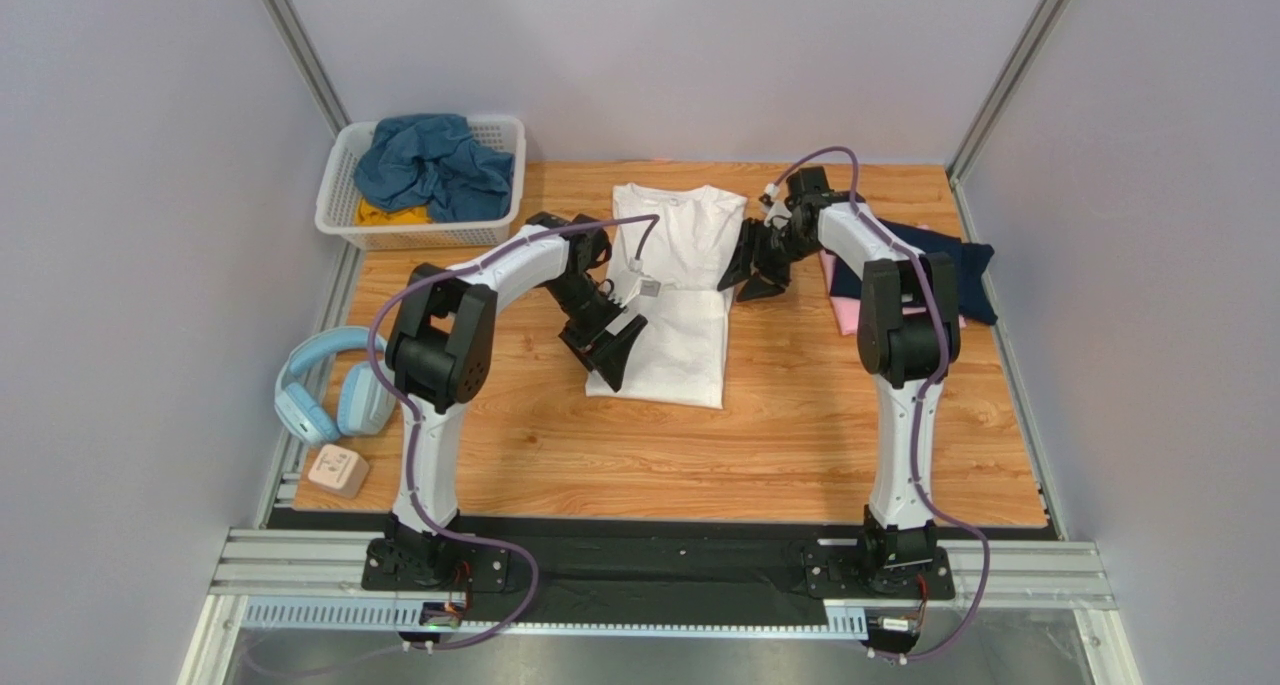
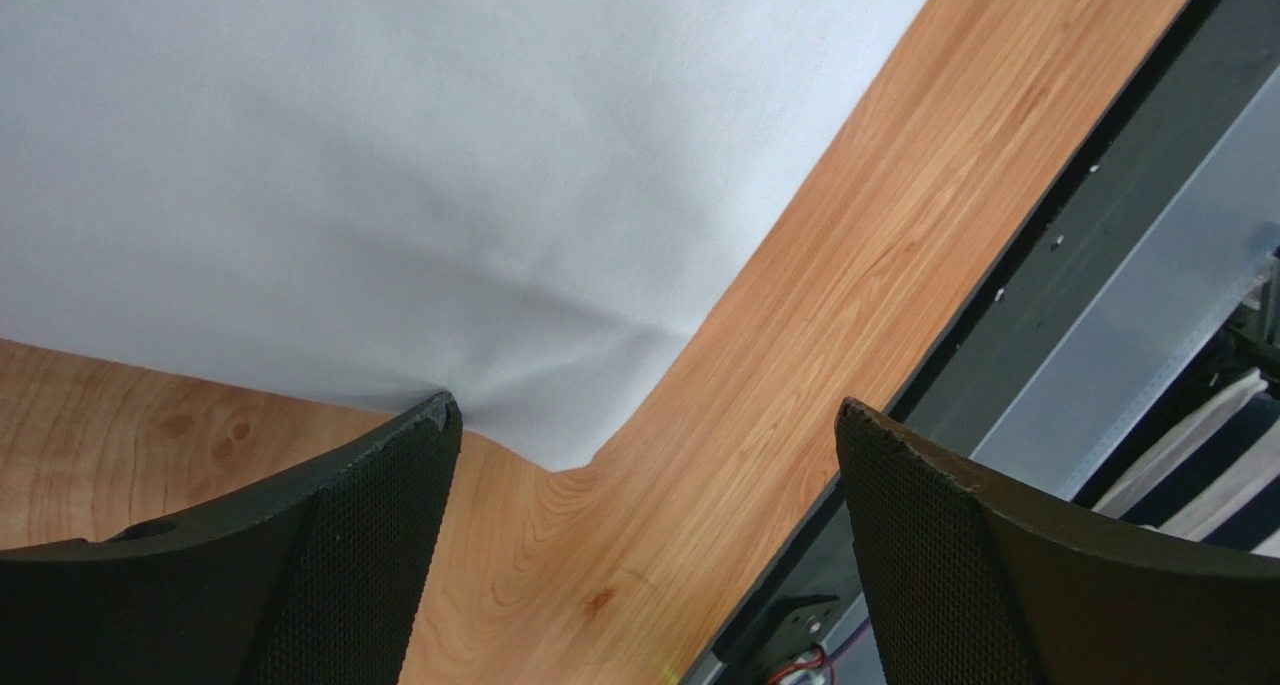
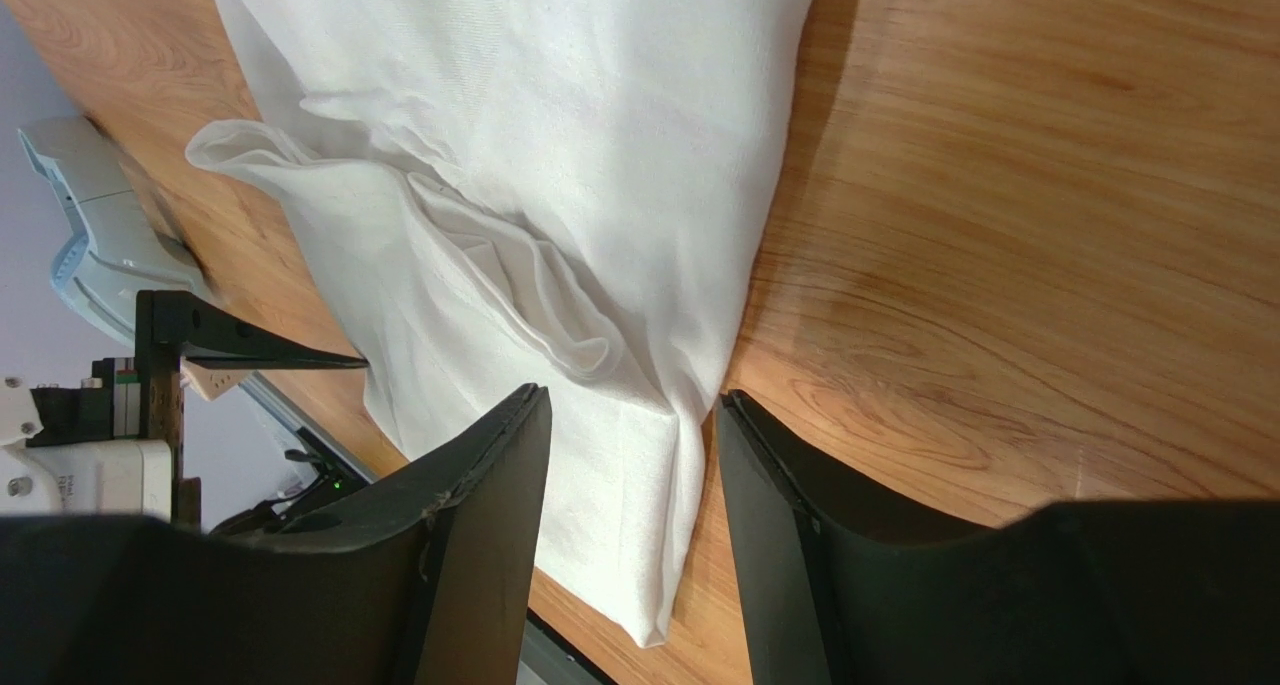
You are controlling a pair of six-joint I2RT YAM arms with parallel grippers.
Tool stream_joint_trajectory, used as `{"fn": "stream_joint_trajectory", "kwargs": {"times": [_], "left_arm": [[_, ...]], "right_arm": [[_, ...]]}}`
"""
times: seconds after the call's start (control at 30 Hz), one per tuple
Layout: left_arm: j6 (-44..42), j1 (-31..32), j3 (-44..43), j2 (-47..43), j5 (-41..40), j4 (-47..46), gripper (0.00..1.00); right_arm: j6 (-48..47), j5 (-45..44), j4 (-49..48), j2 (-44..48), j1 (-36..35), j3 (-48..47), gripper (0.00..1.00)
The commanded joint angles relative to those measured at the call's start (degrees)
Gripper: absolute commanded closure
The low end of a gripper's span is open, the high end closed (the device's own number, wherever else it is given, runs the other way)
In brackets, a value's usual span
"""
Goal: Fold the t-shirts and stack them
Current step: Fold the folded rectangular tshirt in 1/3 of the way
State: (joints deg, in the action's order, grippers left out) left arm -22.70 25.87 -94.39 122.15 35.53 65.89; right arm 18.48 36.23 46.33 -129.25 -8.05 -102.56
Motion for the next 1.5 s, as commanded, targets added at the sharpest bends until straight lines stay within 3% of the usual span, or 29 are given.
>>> {"fn": "stream_joint_trajectory", "kwargs": {"times": [0.0, 0.53, 0.87, 1.23, 1.47], "left_arm": [[-1.8, 0.3, 0.5, -0.4, -2.7, -1.6, 0.00], [-0.9, 0.9, -2.4, 0.5, -3.3, -0.2, 0.00], [0.7, 0.9, -5.7, -6.2, -0.5, 2.3, 0.00], [0.9, 1.5, -4.2, -4.3, 0.9, 1.9, 0.00], [-0.8, 2.5, -4.0, 2.9, 5.0, 5.1, 0.00]], "right_arm": [[-1.5, -1.0, 0.6, -1.1, 0.2, -3.0, 0.50], [-0.6, 2.3, 0.2, -1.8, -1.8, -4.0, 0.59], [0.1, 2.9, -0.2, -2.1, -2.1, -4.0, 0.61], [0.3, 3.6, -0.6, -2.8, -2.2, -3.7, 0.63], [0.8, 3.7, -0.7, -3.4, -2.2, -3.6, 0.67]]}}
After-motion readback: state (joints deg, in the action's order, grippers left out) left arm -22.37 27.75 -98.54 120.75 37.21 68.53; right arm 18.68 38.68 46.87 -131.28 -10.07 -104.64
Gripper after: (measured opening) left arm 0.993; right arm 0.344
